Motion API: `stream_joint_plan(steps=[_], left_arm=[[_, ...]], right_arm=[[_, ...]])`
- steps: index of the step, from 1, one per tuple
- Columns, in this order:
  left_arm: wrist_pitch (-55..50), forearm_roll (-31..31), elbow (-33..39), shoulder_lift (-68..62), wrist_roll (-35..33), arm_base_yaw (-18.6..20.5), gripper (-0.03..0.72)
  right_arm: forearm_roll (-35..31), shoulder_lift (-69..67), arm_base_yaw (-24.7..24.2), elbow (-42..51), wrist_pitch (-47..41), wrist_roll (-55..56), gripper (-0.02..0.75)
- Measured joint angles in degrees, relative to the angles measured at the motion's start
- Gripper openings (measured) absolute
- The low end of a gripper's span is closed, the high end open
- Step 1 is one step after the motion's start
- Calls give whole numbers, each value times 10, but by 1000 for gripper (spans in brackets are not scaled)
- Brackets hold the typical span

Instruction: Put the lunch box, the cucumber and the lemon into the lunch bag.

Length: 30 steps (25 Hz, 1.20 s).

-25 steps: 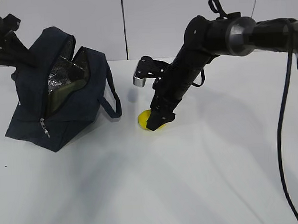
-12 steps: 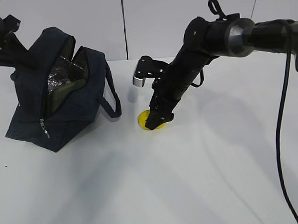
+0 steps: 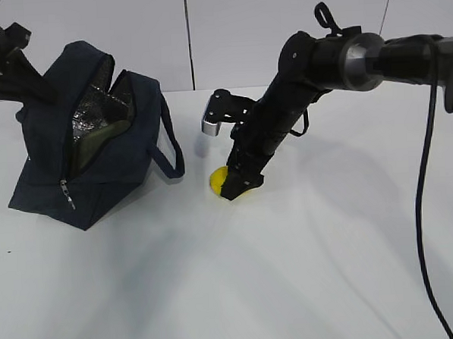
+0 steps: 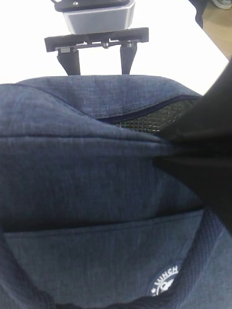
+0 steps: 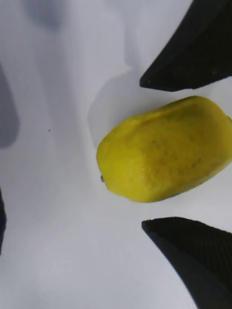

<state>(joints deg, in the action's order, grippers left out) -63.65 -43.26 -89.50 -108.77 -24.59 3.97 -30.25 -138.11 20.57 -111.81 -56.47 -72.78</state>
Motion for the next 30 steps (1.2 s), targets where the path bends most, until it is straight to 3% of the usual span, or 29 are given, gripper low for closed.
stream_joint_plan(steps=[10,12,17,23,27,30], left_arm=[[0,0,0,0,0,0,3],[0,0,0,0,0,0,3],[0,0,0,0,0,0,3],[0,0,0,0,0,0,3],[0,0,0,0,0,0,3],[0,-14,0,0,0,0,3]], right_arm=[[-13,-7,0,0,0,0,585],[-13,-7,0,0,0,0,554],[-14,-7,0,0,-2,0,383],[-14,-7,0,0,-22,16,351],[-17,-7,0,-46,-109,95,349],[-45,-7,0,-106,-125,195,348]])
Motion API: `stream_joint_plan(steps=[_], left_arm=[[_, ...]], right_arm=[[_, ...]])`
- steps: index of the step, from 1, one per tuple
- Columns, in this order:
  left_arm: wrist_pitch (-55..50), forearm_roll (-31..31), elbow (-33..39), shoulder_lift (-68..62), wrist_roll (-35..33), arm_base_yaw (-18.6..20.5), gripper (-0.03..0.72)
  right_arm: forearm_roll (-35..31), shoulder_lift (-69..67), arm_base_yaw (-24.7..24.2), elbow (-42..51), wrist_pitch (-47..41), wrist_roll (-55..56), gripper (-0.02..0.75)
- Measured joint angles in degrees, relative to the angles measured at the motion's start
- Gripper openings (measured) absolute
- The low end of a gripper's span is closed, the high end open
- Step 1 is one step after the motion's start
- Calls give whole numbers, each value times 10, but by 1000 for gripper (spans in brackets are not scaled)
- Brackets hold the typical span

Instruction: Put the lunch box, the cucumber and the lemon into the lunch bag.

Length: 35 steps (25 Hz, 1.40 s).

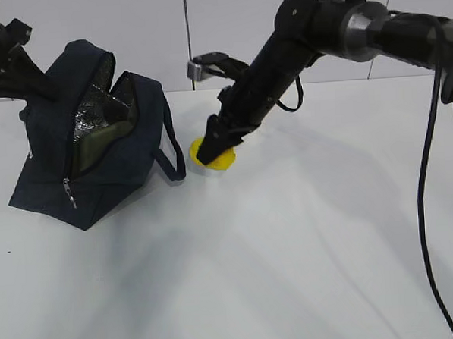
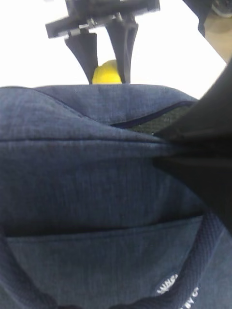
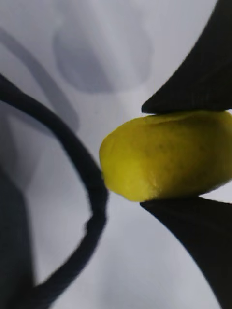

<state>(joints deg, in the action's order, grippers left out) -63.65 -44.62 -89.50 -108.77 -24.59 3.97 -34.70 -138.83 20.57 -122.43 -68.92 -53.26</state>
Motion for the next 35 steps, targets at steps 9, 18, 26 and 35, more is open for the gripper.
stream_joint_plan(steps=[9,18,26,35], left_arm=[[-3,-16,0,0,0,0,3],[-5,-39,0,0,0,0,3],[-12,-40,0,0,0,0,3],[-13,-44,0,0,0,0,3]], right_arm=[[-140,0,0,-148,-11,135,348],[-255,-26,20,-158,7,143,348],[-243,-37,37,-157,102,142,382],[-259,-60,43,-157,123,142,561]])
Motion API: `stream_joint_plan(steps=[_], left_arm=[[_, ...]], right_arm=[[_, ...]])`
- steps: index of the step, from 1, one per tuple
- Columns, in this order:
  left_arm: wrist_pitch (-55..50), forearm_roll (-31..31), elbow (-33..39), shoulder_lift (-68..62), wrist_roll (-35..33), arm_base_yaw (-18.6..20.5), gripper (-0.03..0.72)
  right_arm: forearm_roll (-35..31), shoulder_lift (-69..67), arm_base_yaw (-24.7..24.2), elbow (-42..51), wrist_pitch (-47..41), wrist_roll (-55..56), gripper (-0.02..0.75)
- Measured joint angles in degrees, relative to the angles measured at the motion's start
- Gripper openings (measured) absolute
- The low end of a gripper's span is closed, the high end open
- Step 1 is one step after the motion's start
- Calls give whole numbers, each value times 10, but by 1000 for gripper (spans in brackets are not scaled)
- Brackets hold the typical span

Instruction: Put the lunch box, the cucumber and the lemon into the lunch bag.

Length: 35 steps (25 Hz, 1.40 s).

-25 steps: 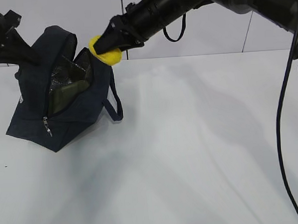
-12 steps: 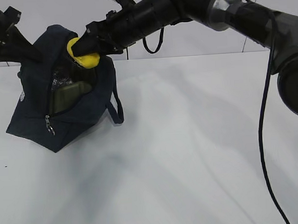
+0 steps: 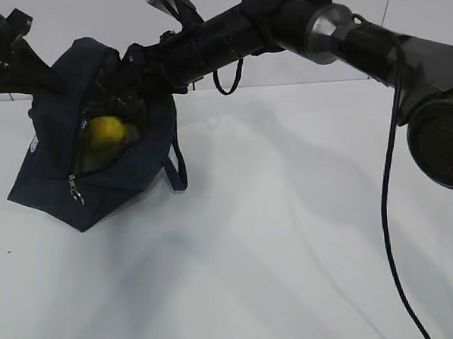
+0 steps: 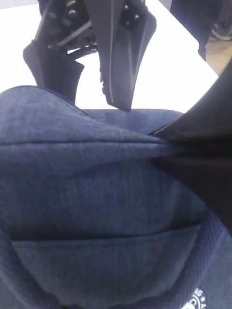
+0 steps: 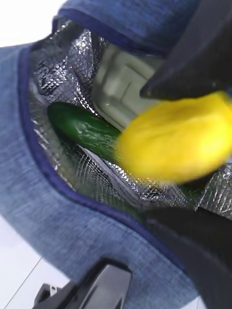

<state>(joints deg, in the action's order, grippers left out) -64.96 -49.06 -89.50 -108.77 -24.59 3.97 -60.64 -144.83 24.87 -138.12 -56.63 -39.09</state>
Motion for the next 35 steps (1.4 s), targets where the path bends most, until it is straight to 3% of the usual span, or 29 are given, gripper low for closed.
stream_joint_plan(steps=[13,17,22,24,35], left_arm=[[-7,0,0,0,0,0,3],[-11,0,0,0,0,0,3],[-13,0,0,0,0,0,3],[-13,0,0,0,0,0,3],[-13,0,0,0,0,0,3]], right_arm=[[22,0,-17,-51,-133,-34,576],[105,0,-23,-98,-135,9,576],[272,0,-23,-114,-141,185,576],[303,0,-23,-114,-144,234,576],[249,-40,-24,-114,-145,274,576]])
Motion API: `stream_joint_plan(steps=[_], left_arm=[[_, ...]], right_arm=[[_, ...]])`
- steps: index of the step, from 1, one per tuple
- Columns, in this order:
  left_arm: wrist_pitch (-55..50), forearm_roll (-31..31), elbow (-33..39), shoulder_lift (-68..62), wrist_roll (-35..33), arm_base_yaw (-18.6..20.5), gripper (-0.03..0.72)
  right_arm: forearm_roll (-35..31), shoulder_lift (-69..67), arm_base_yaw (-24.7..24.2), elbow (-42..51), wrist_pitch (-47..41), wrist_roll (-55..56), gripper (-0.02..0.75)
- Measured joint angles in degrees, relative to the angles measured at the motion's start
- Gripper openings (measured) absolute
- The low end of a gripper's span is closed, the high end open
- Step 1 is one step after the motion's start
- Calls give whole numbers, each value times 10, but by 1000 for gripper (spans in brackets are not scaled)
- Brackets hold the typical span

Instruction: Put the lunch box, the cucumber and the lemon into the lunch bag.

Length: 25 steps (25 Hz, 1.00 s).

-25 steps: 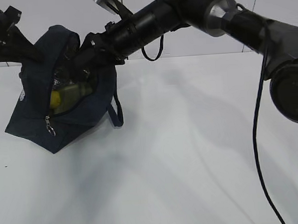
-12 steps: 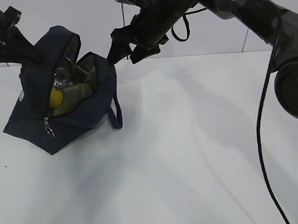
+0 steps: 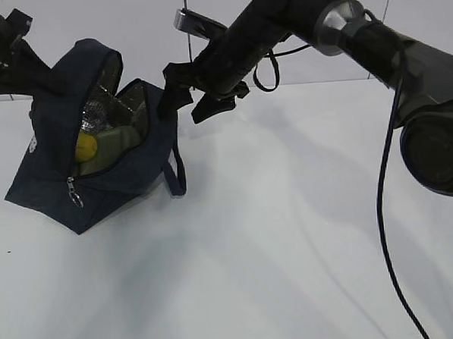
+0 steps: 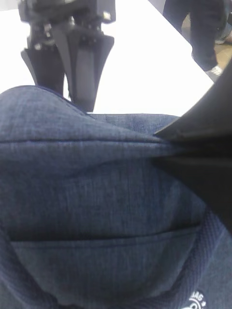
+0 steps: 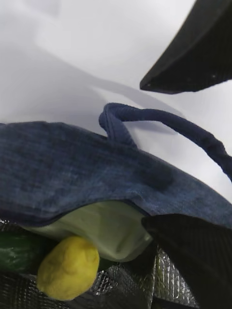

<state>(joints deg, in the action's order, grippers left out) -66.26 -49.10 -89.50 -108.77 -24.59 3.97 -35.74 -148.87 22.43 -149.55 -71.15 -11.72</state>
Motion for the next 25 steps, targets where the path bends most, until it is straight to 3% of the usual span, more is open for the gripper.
stream_joint_plan(steps=[8,17,20,25], left_arm=[[-1,-1,0,0,0,0,3],[-1,-1,0,0,0,0,3],[-1,-1,0,0,0,0,3],[-1,-5,0,0,0,0,3]], right_arm=[[-63,-28,0,0,0,0,576],[-73,-30,0,0,0,-7,570],[-73,-30,0,0,0,-8,472],[-73,-30,0,0,0,-8,181]])
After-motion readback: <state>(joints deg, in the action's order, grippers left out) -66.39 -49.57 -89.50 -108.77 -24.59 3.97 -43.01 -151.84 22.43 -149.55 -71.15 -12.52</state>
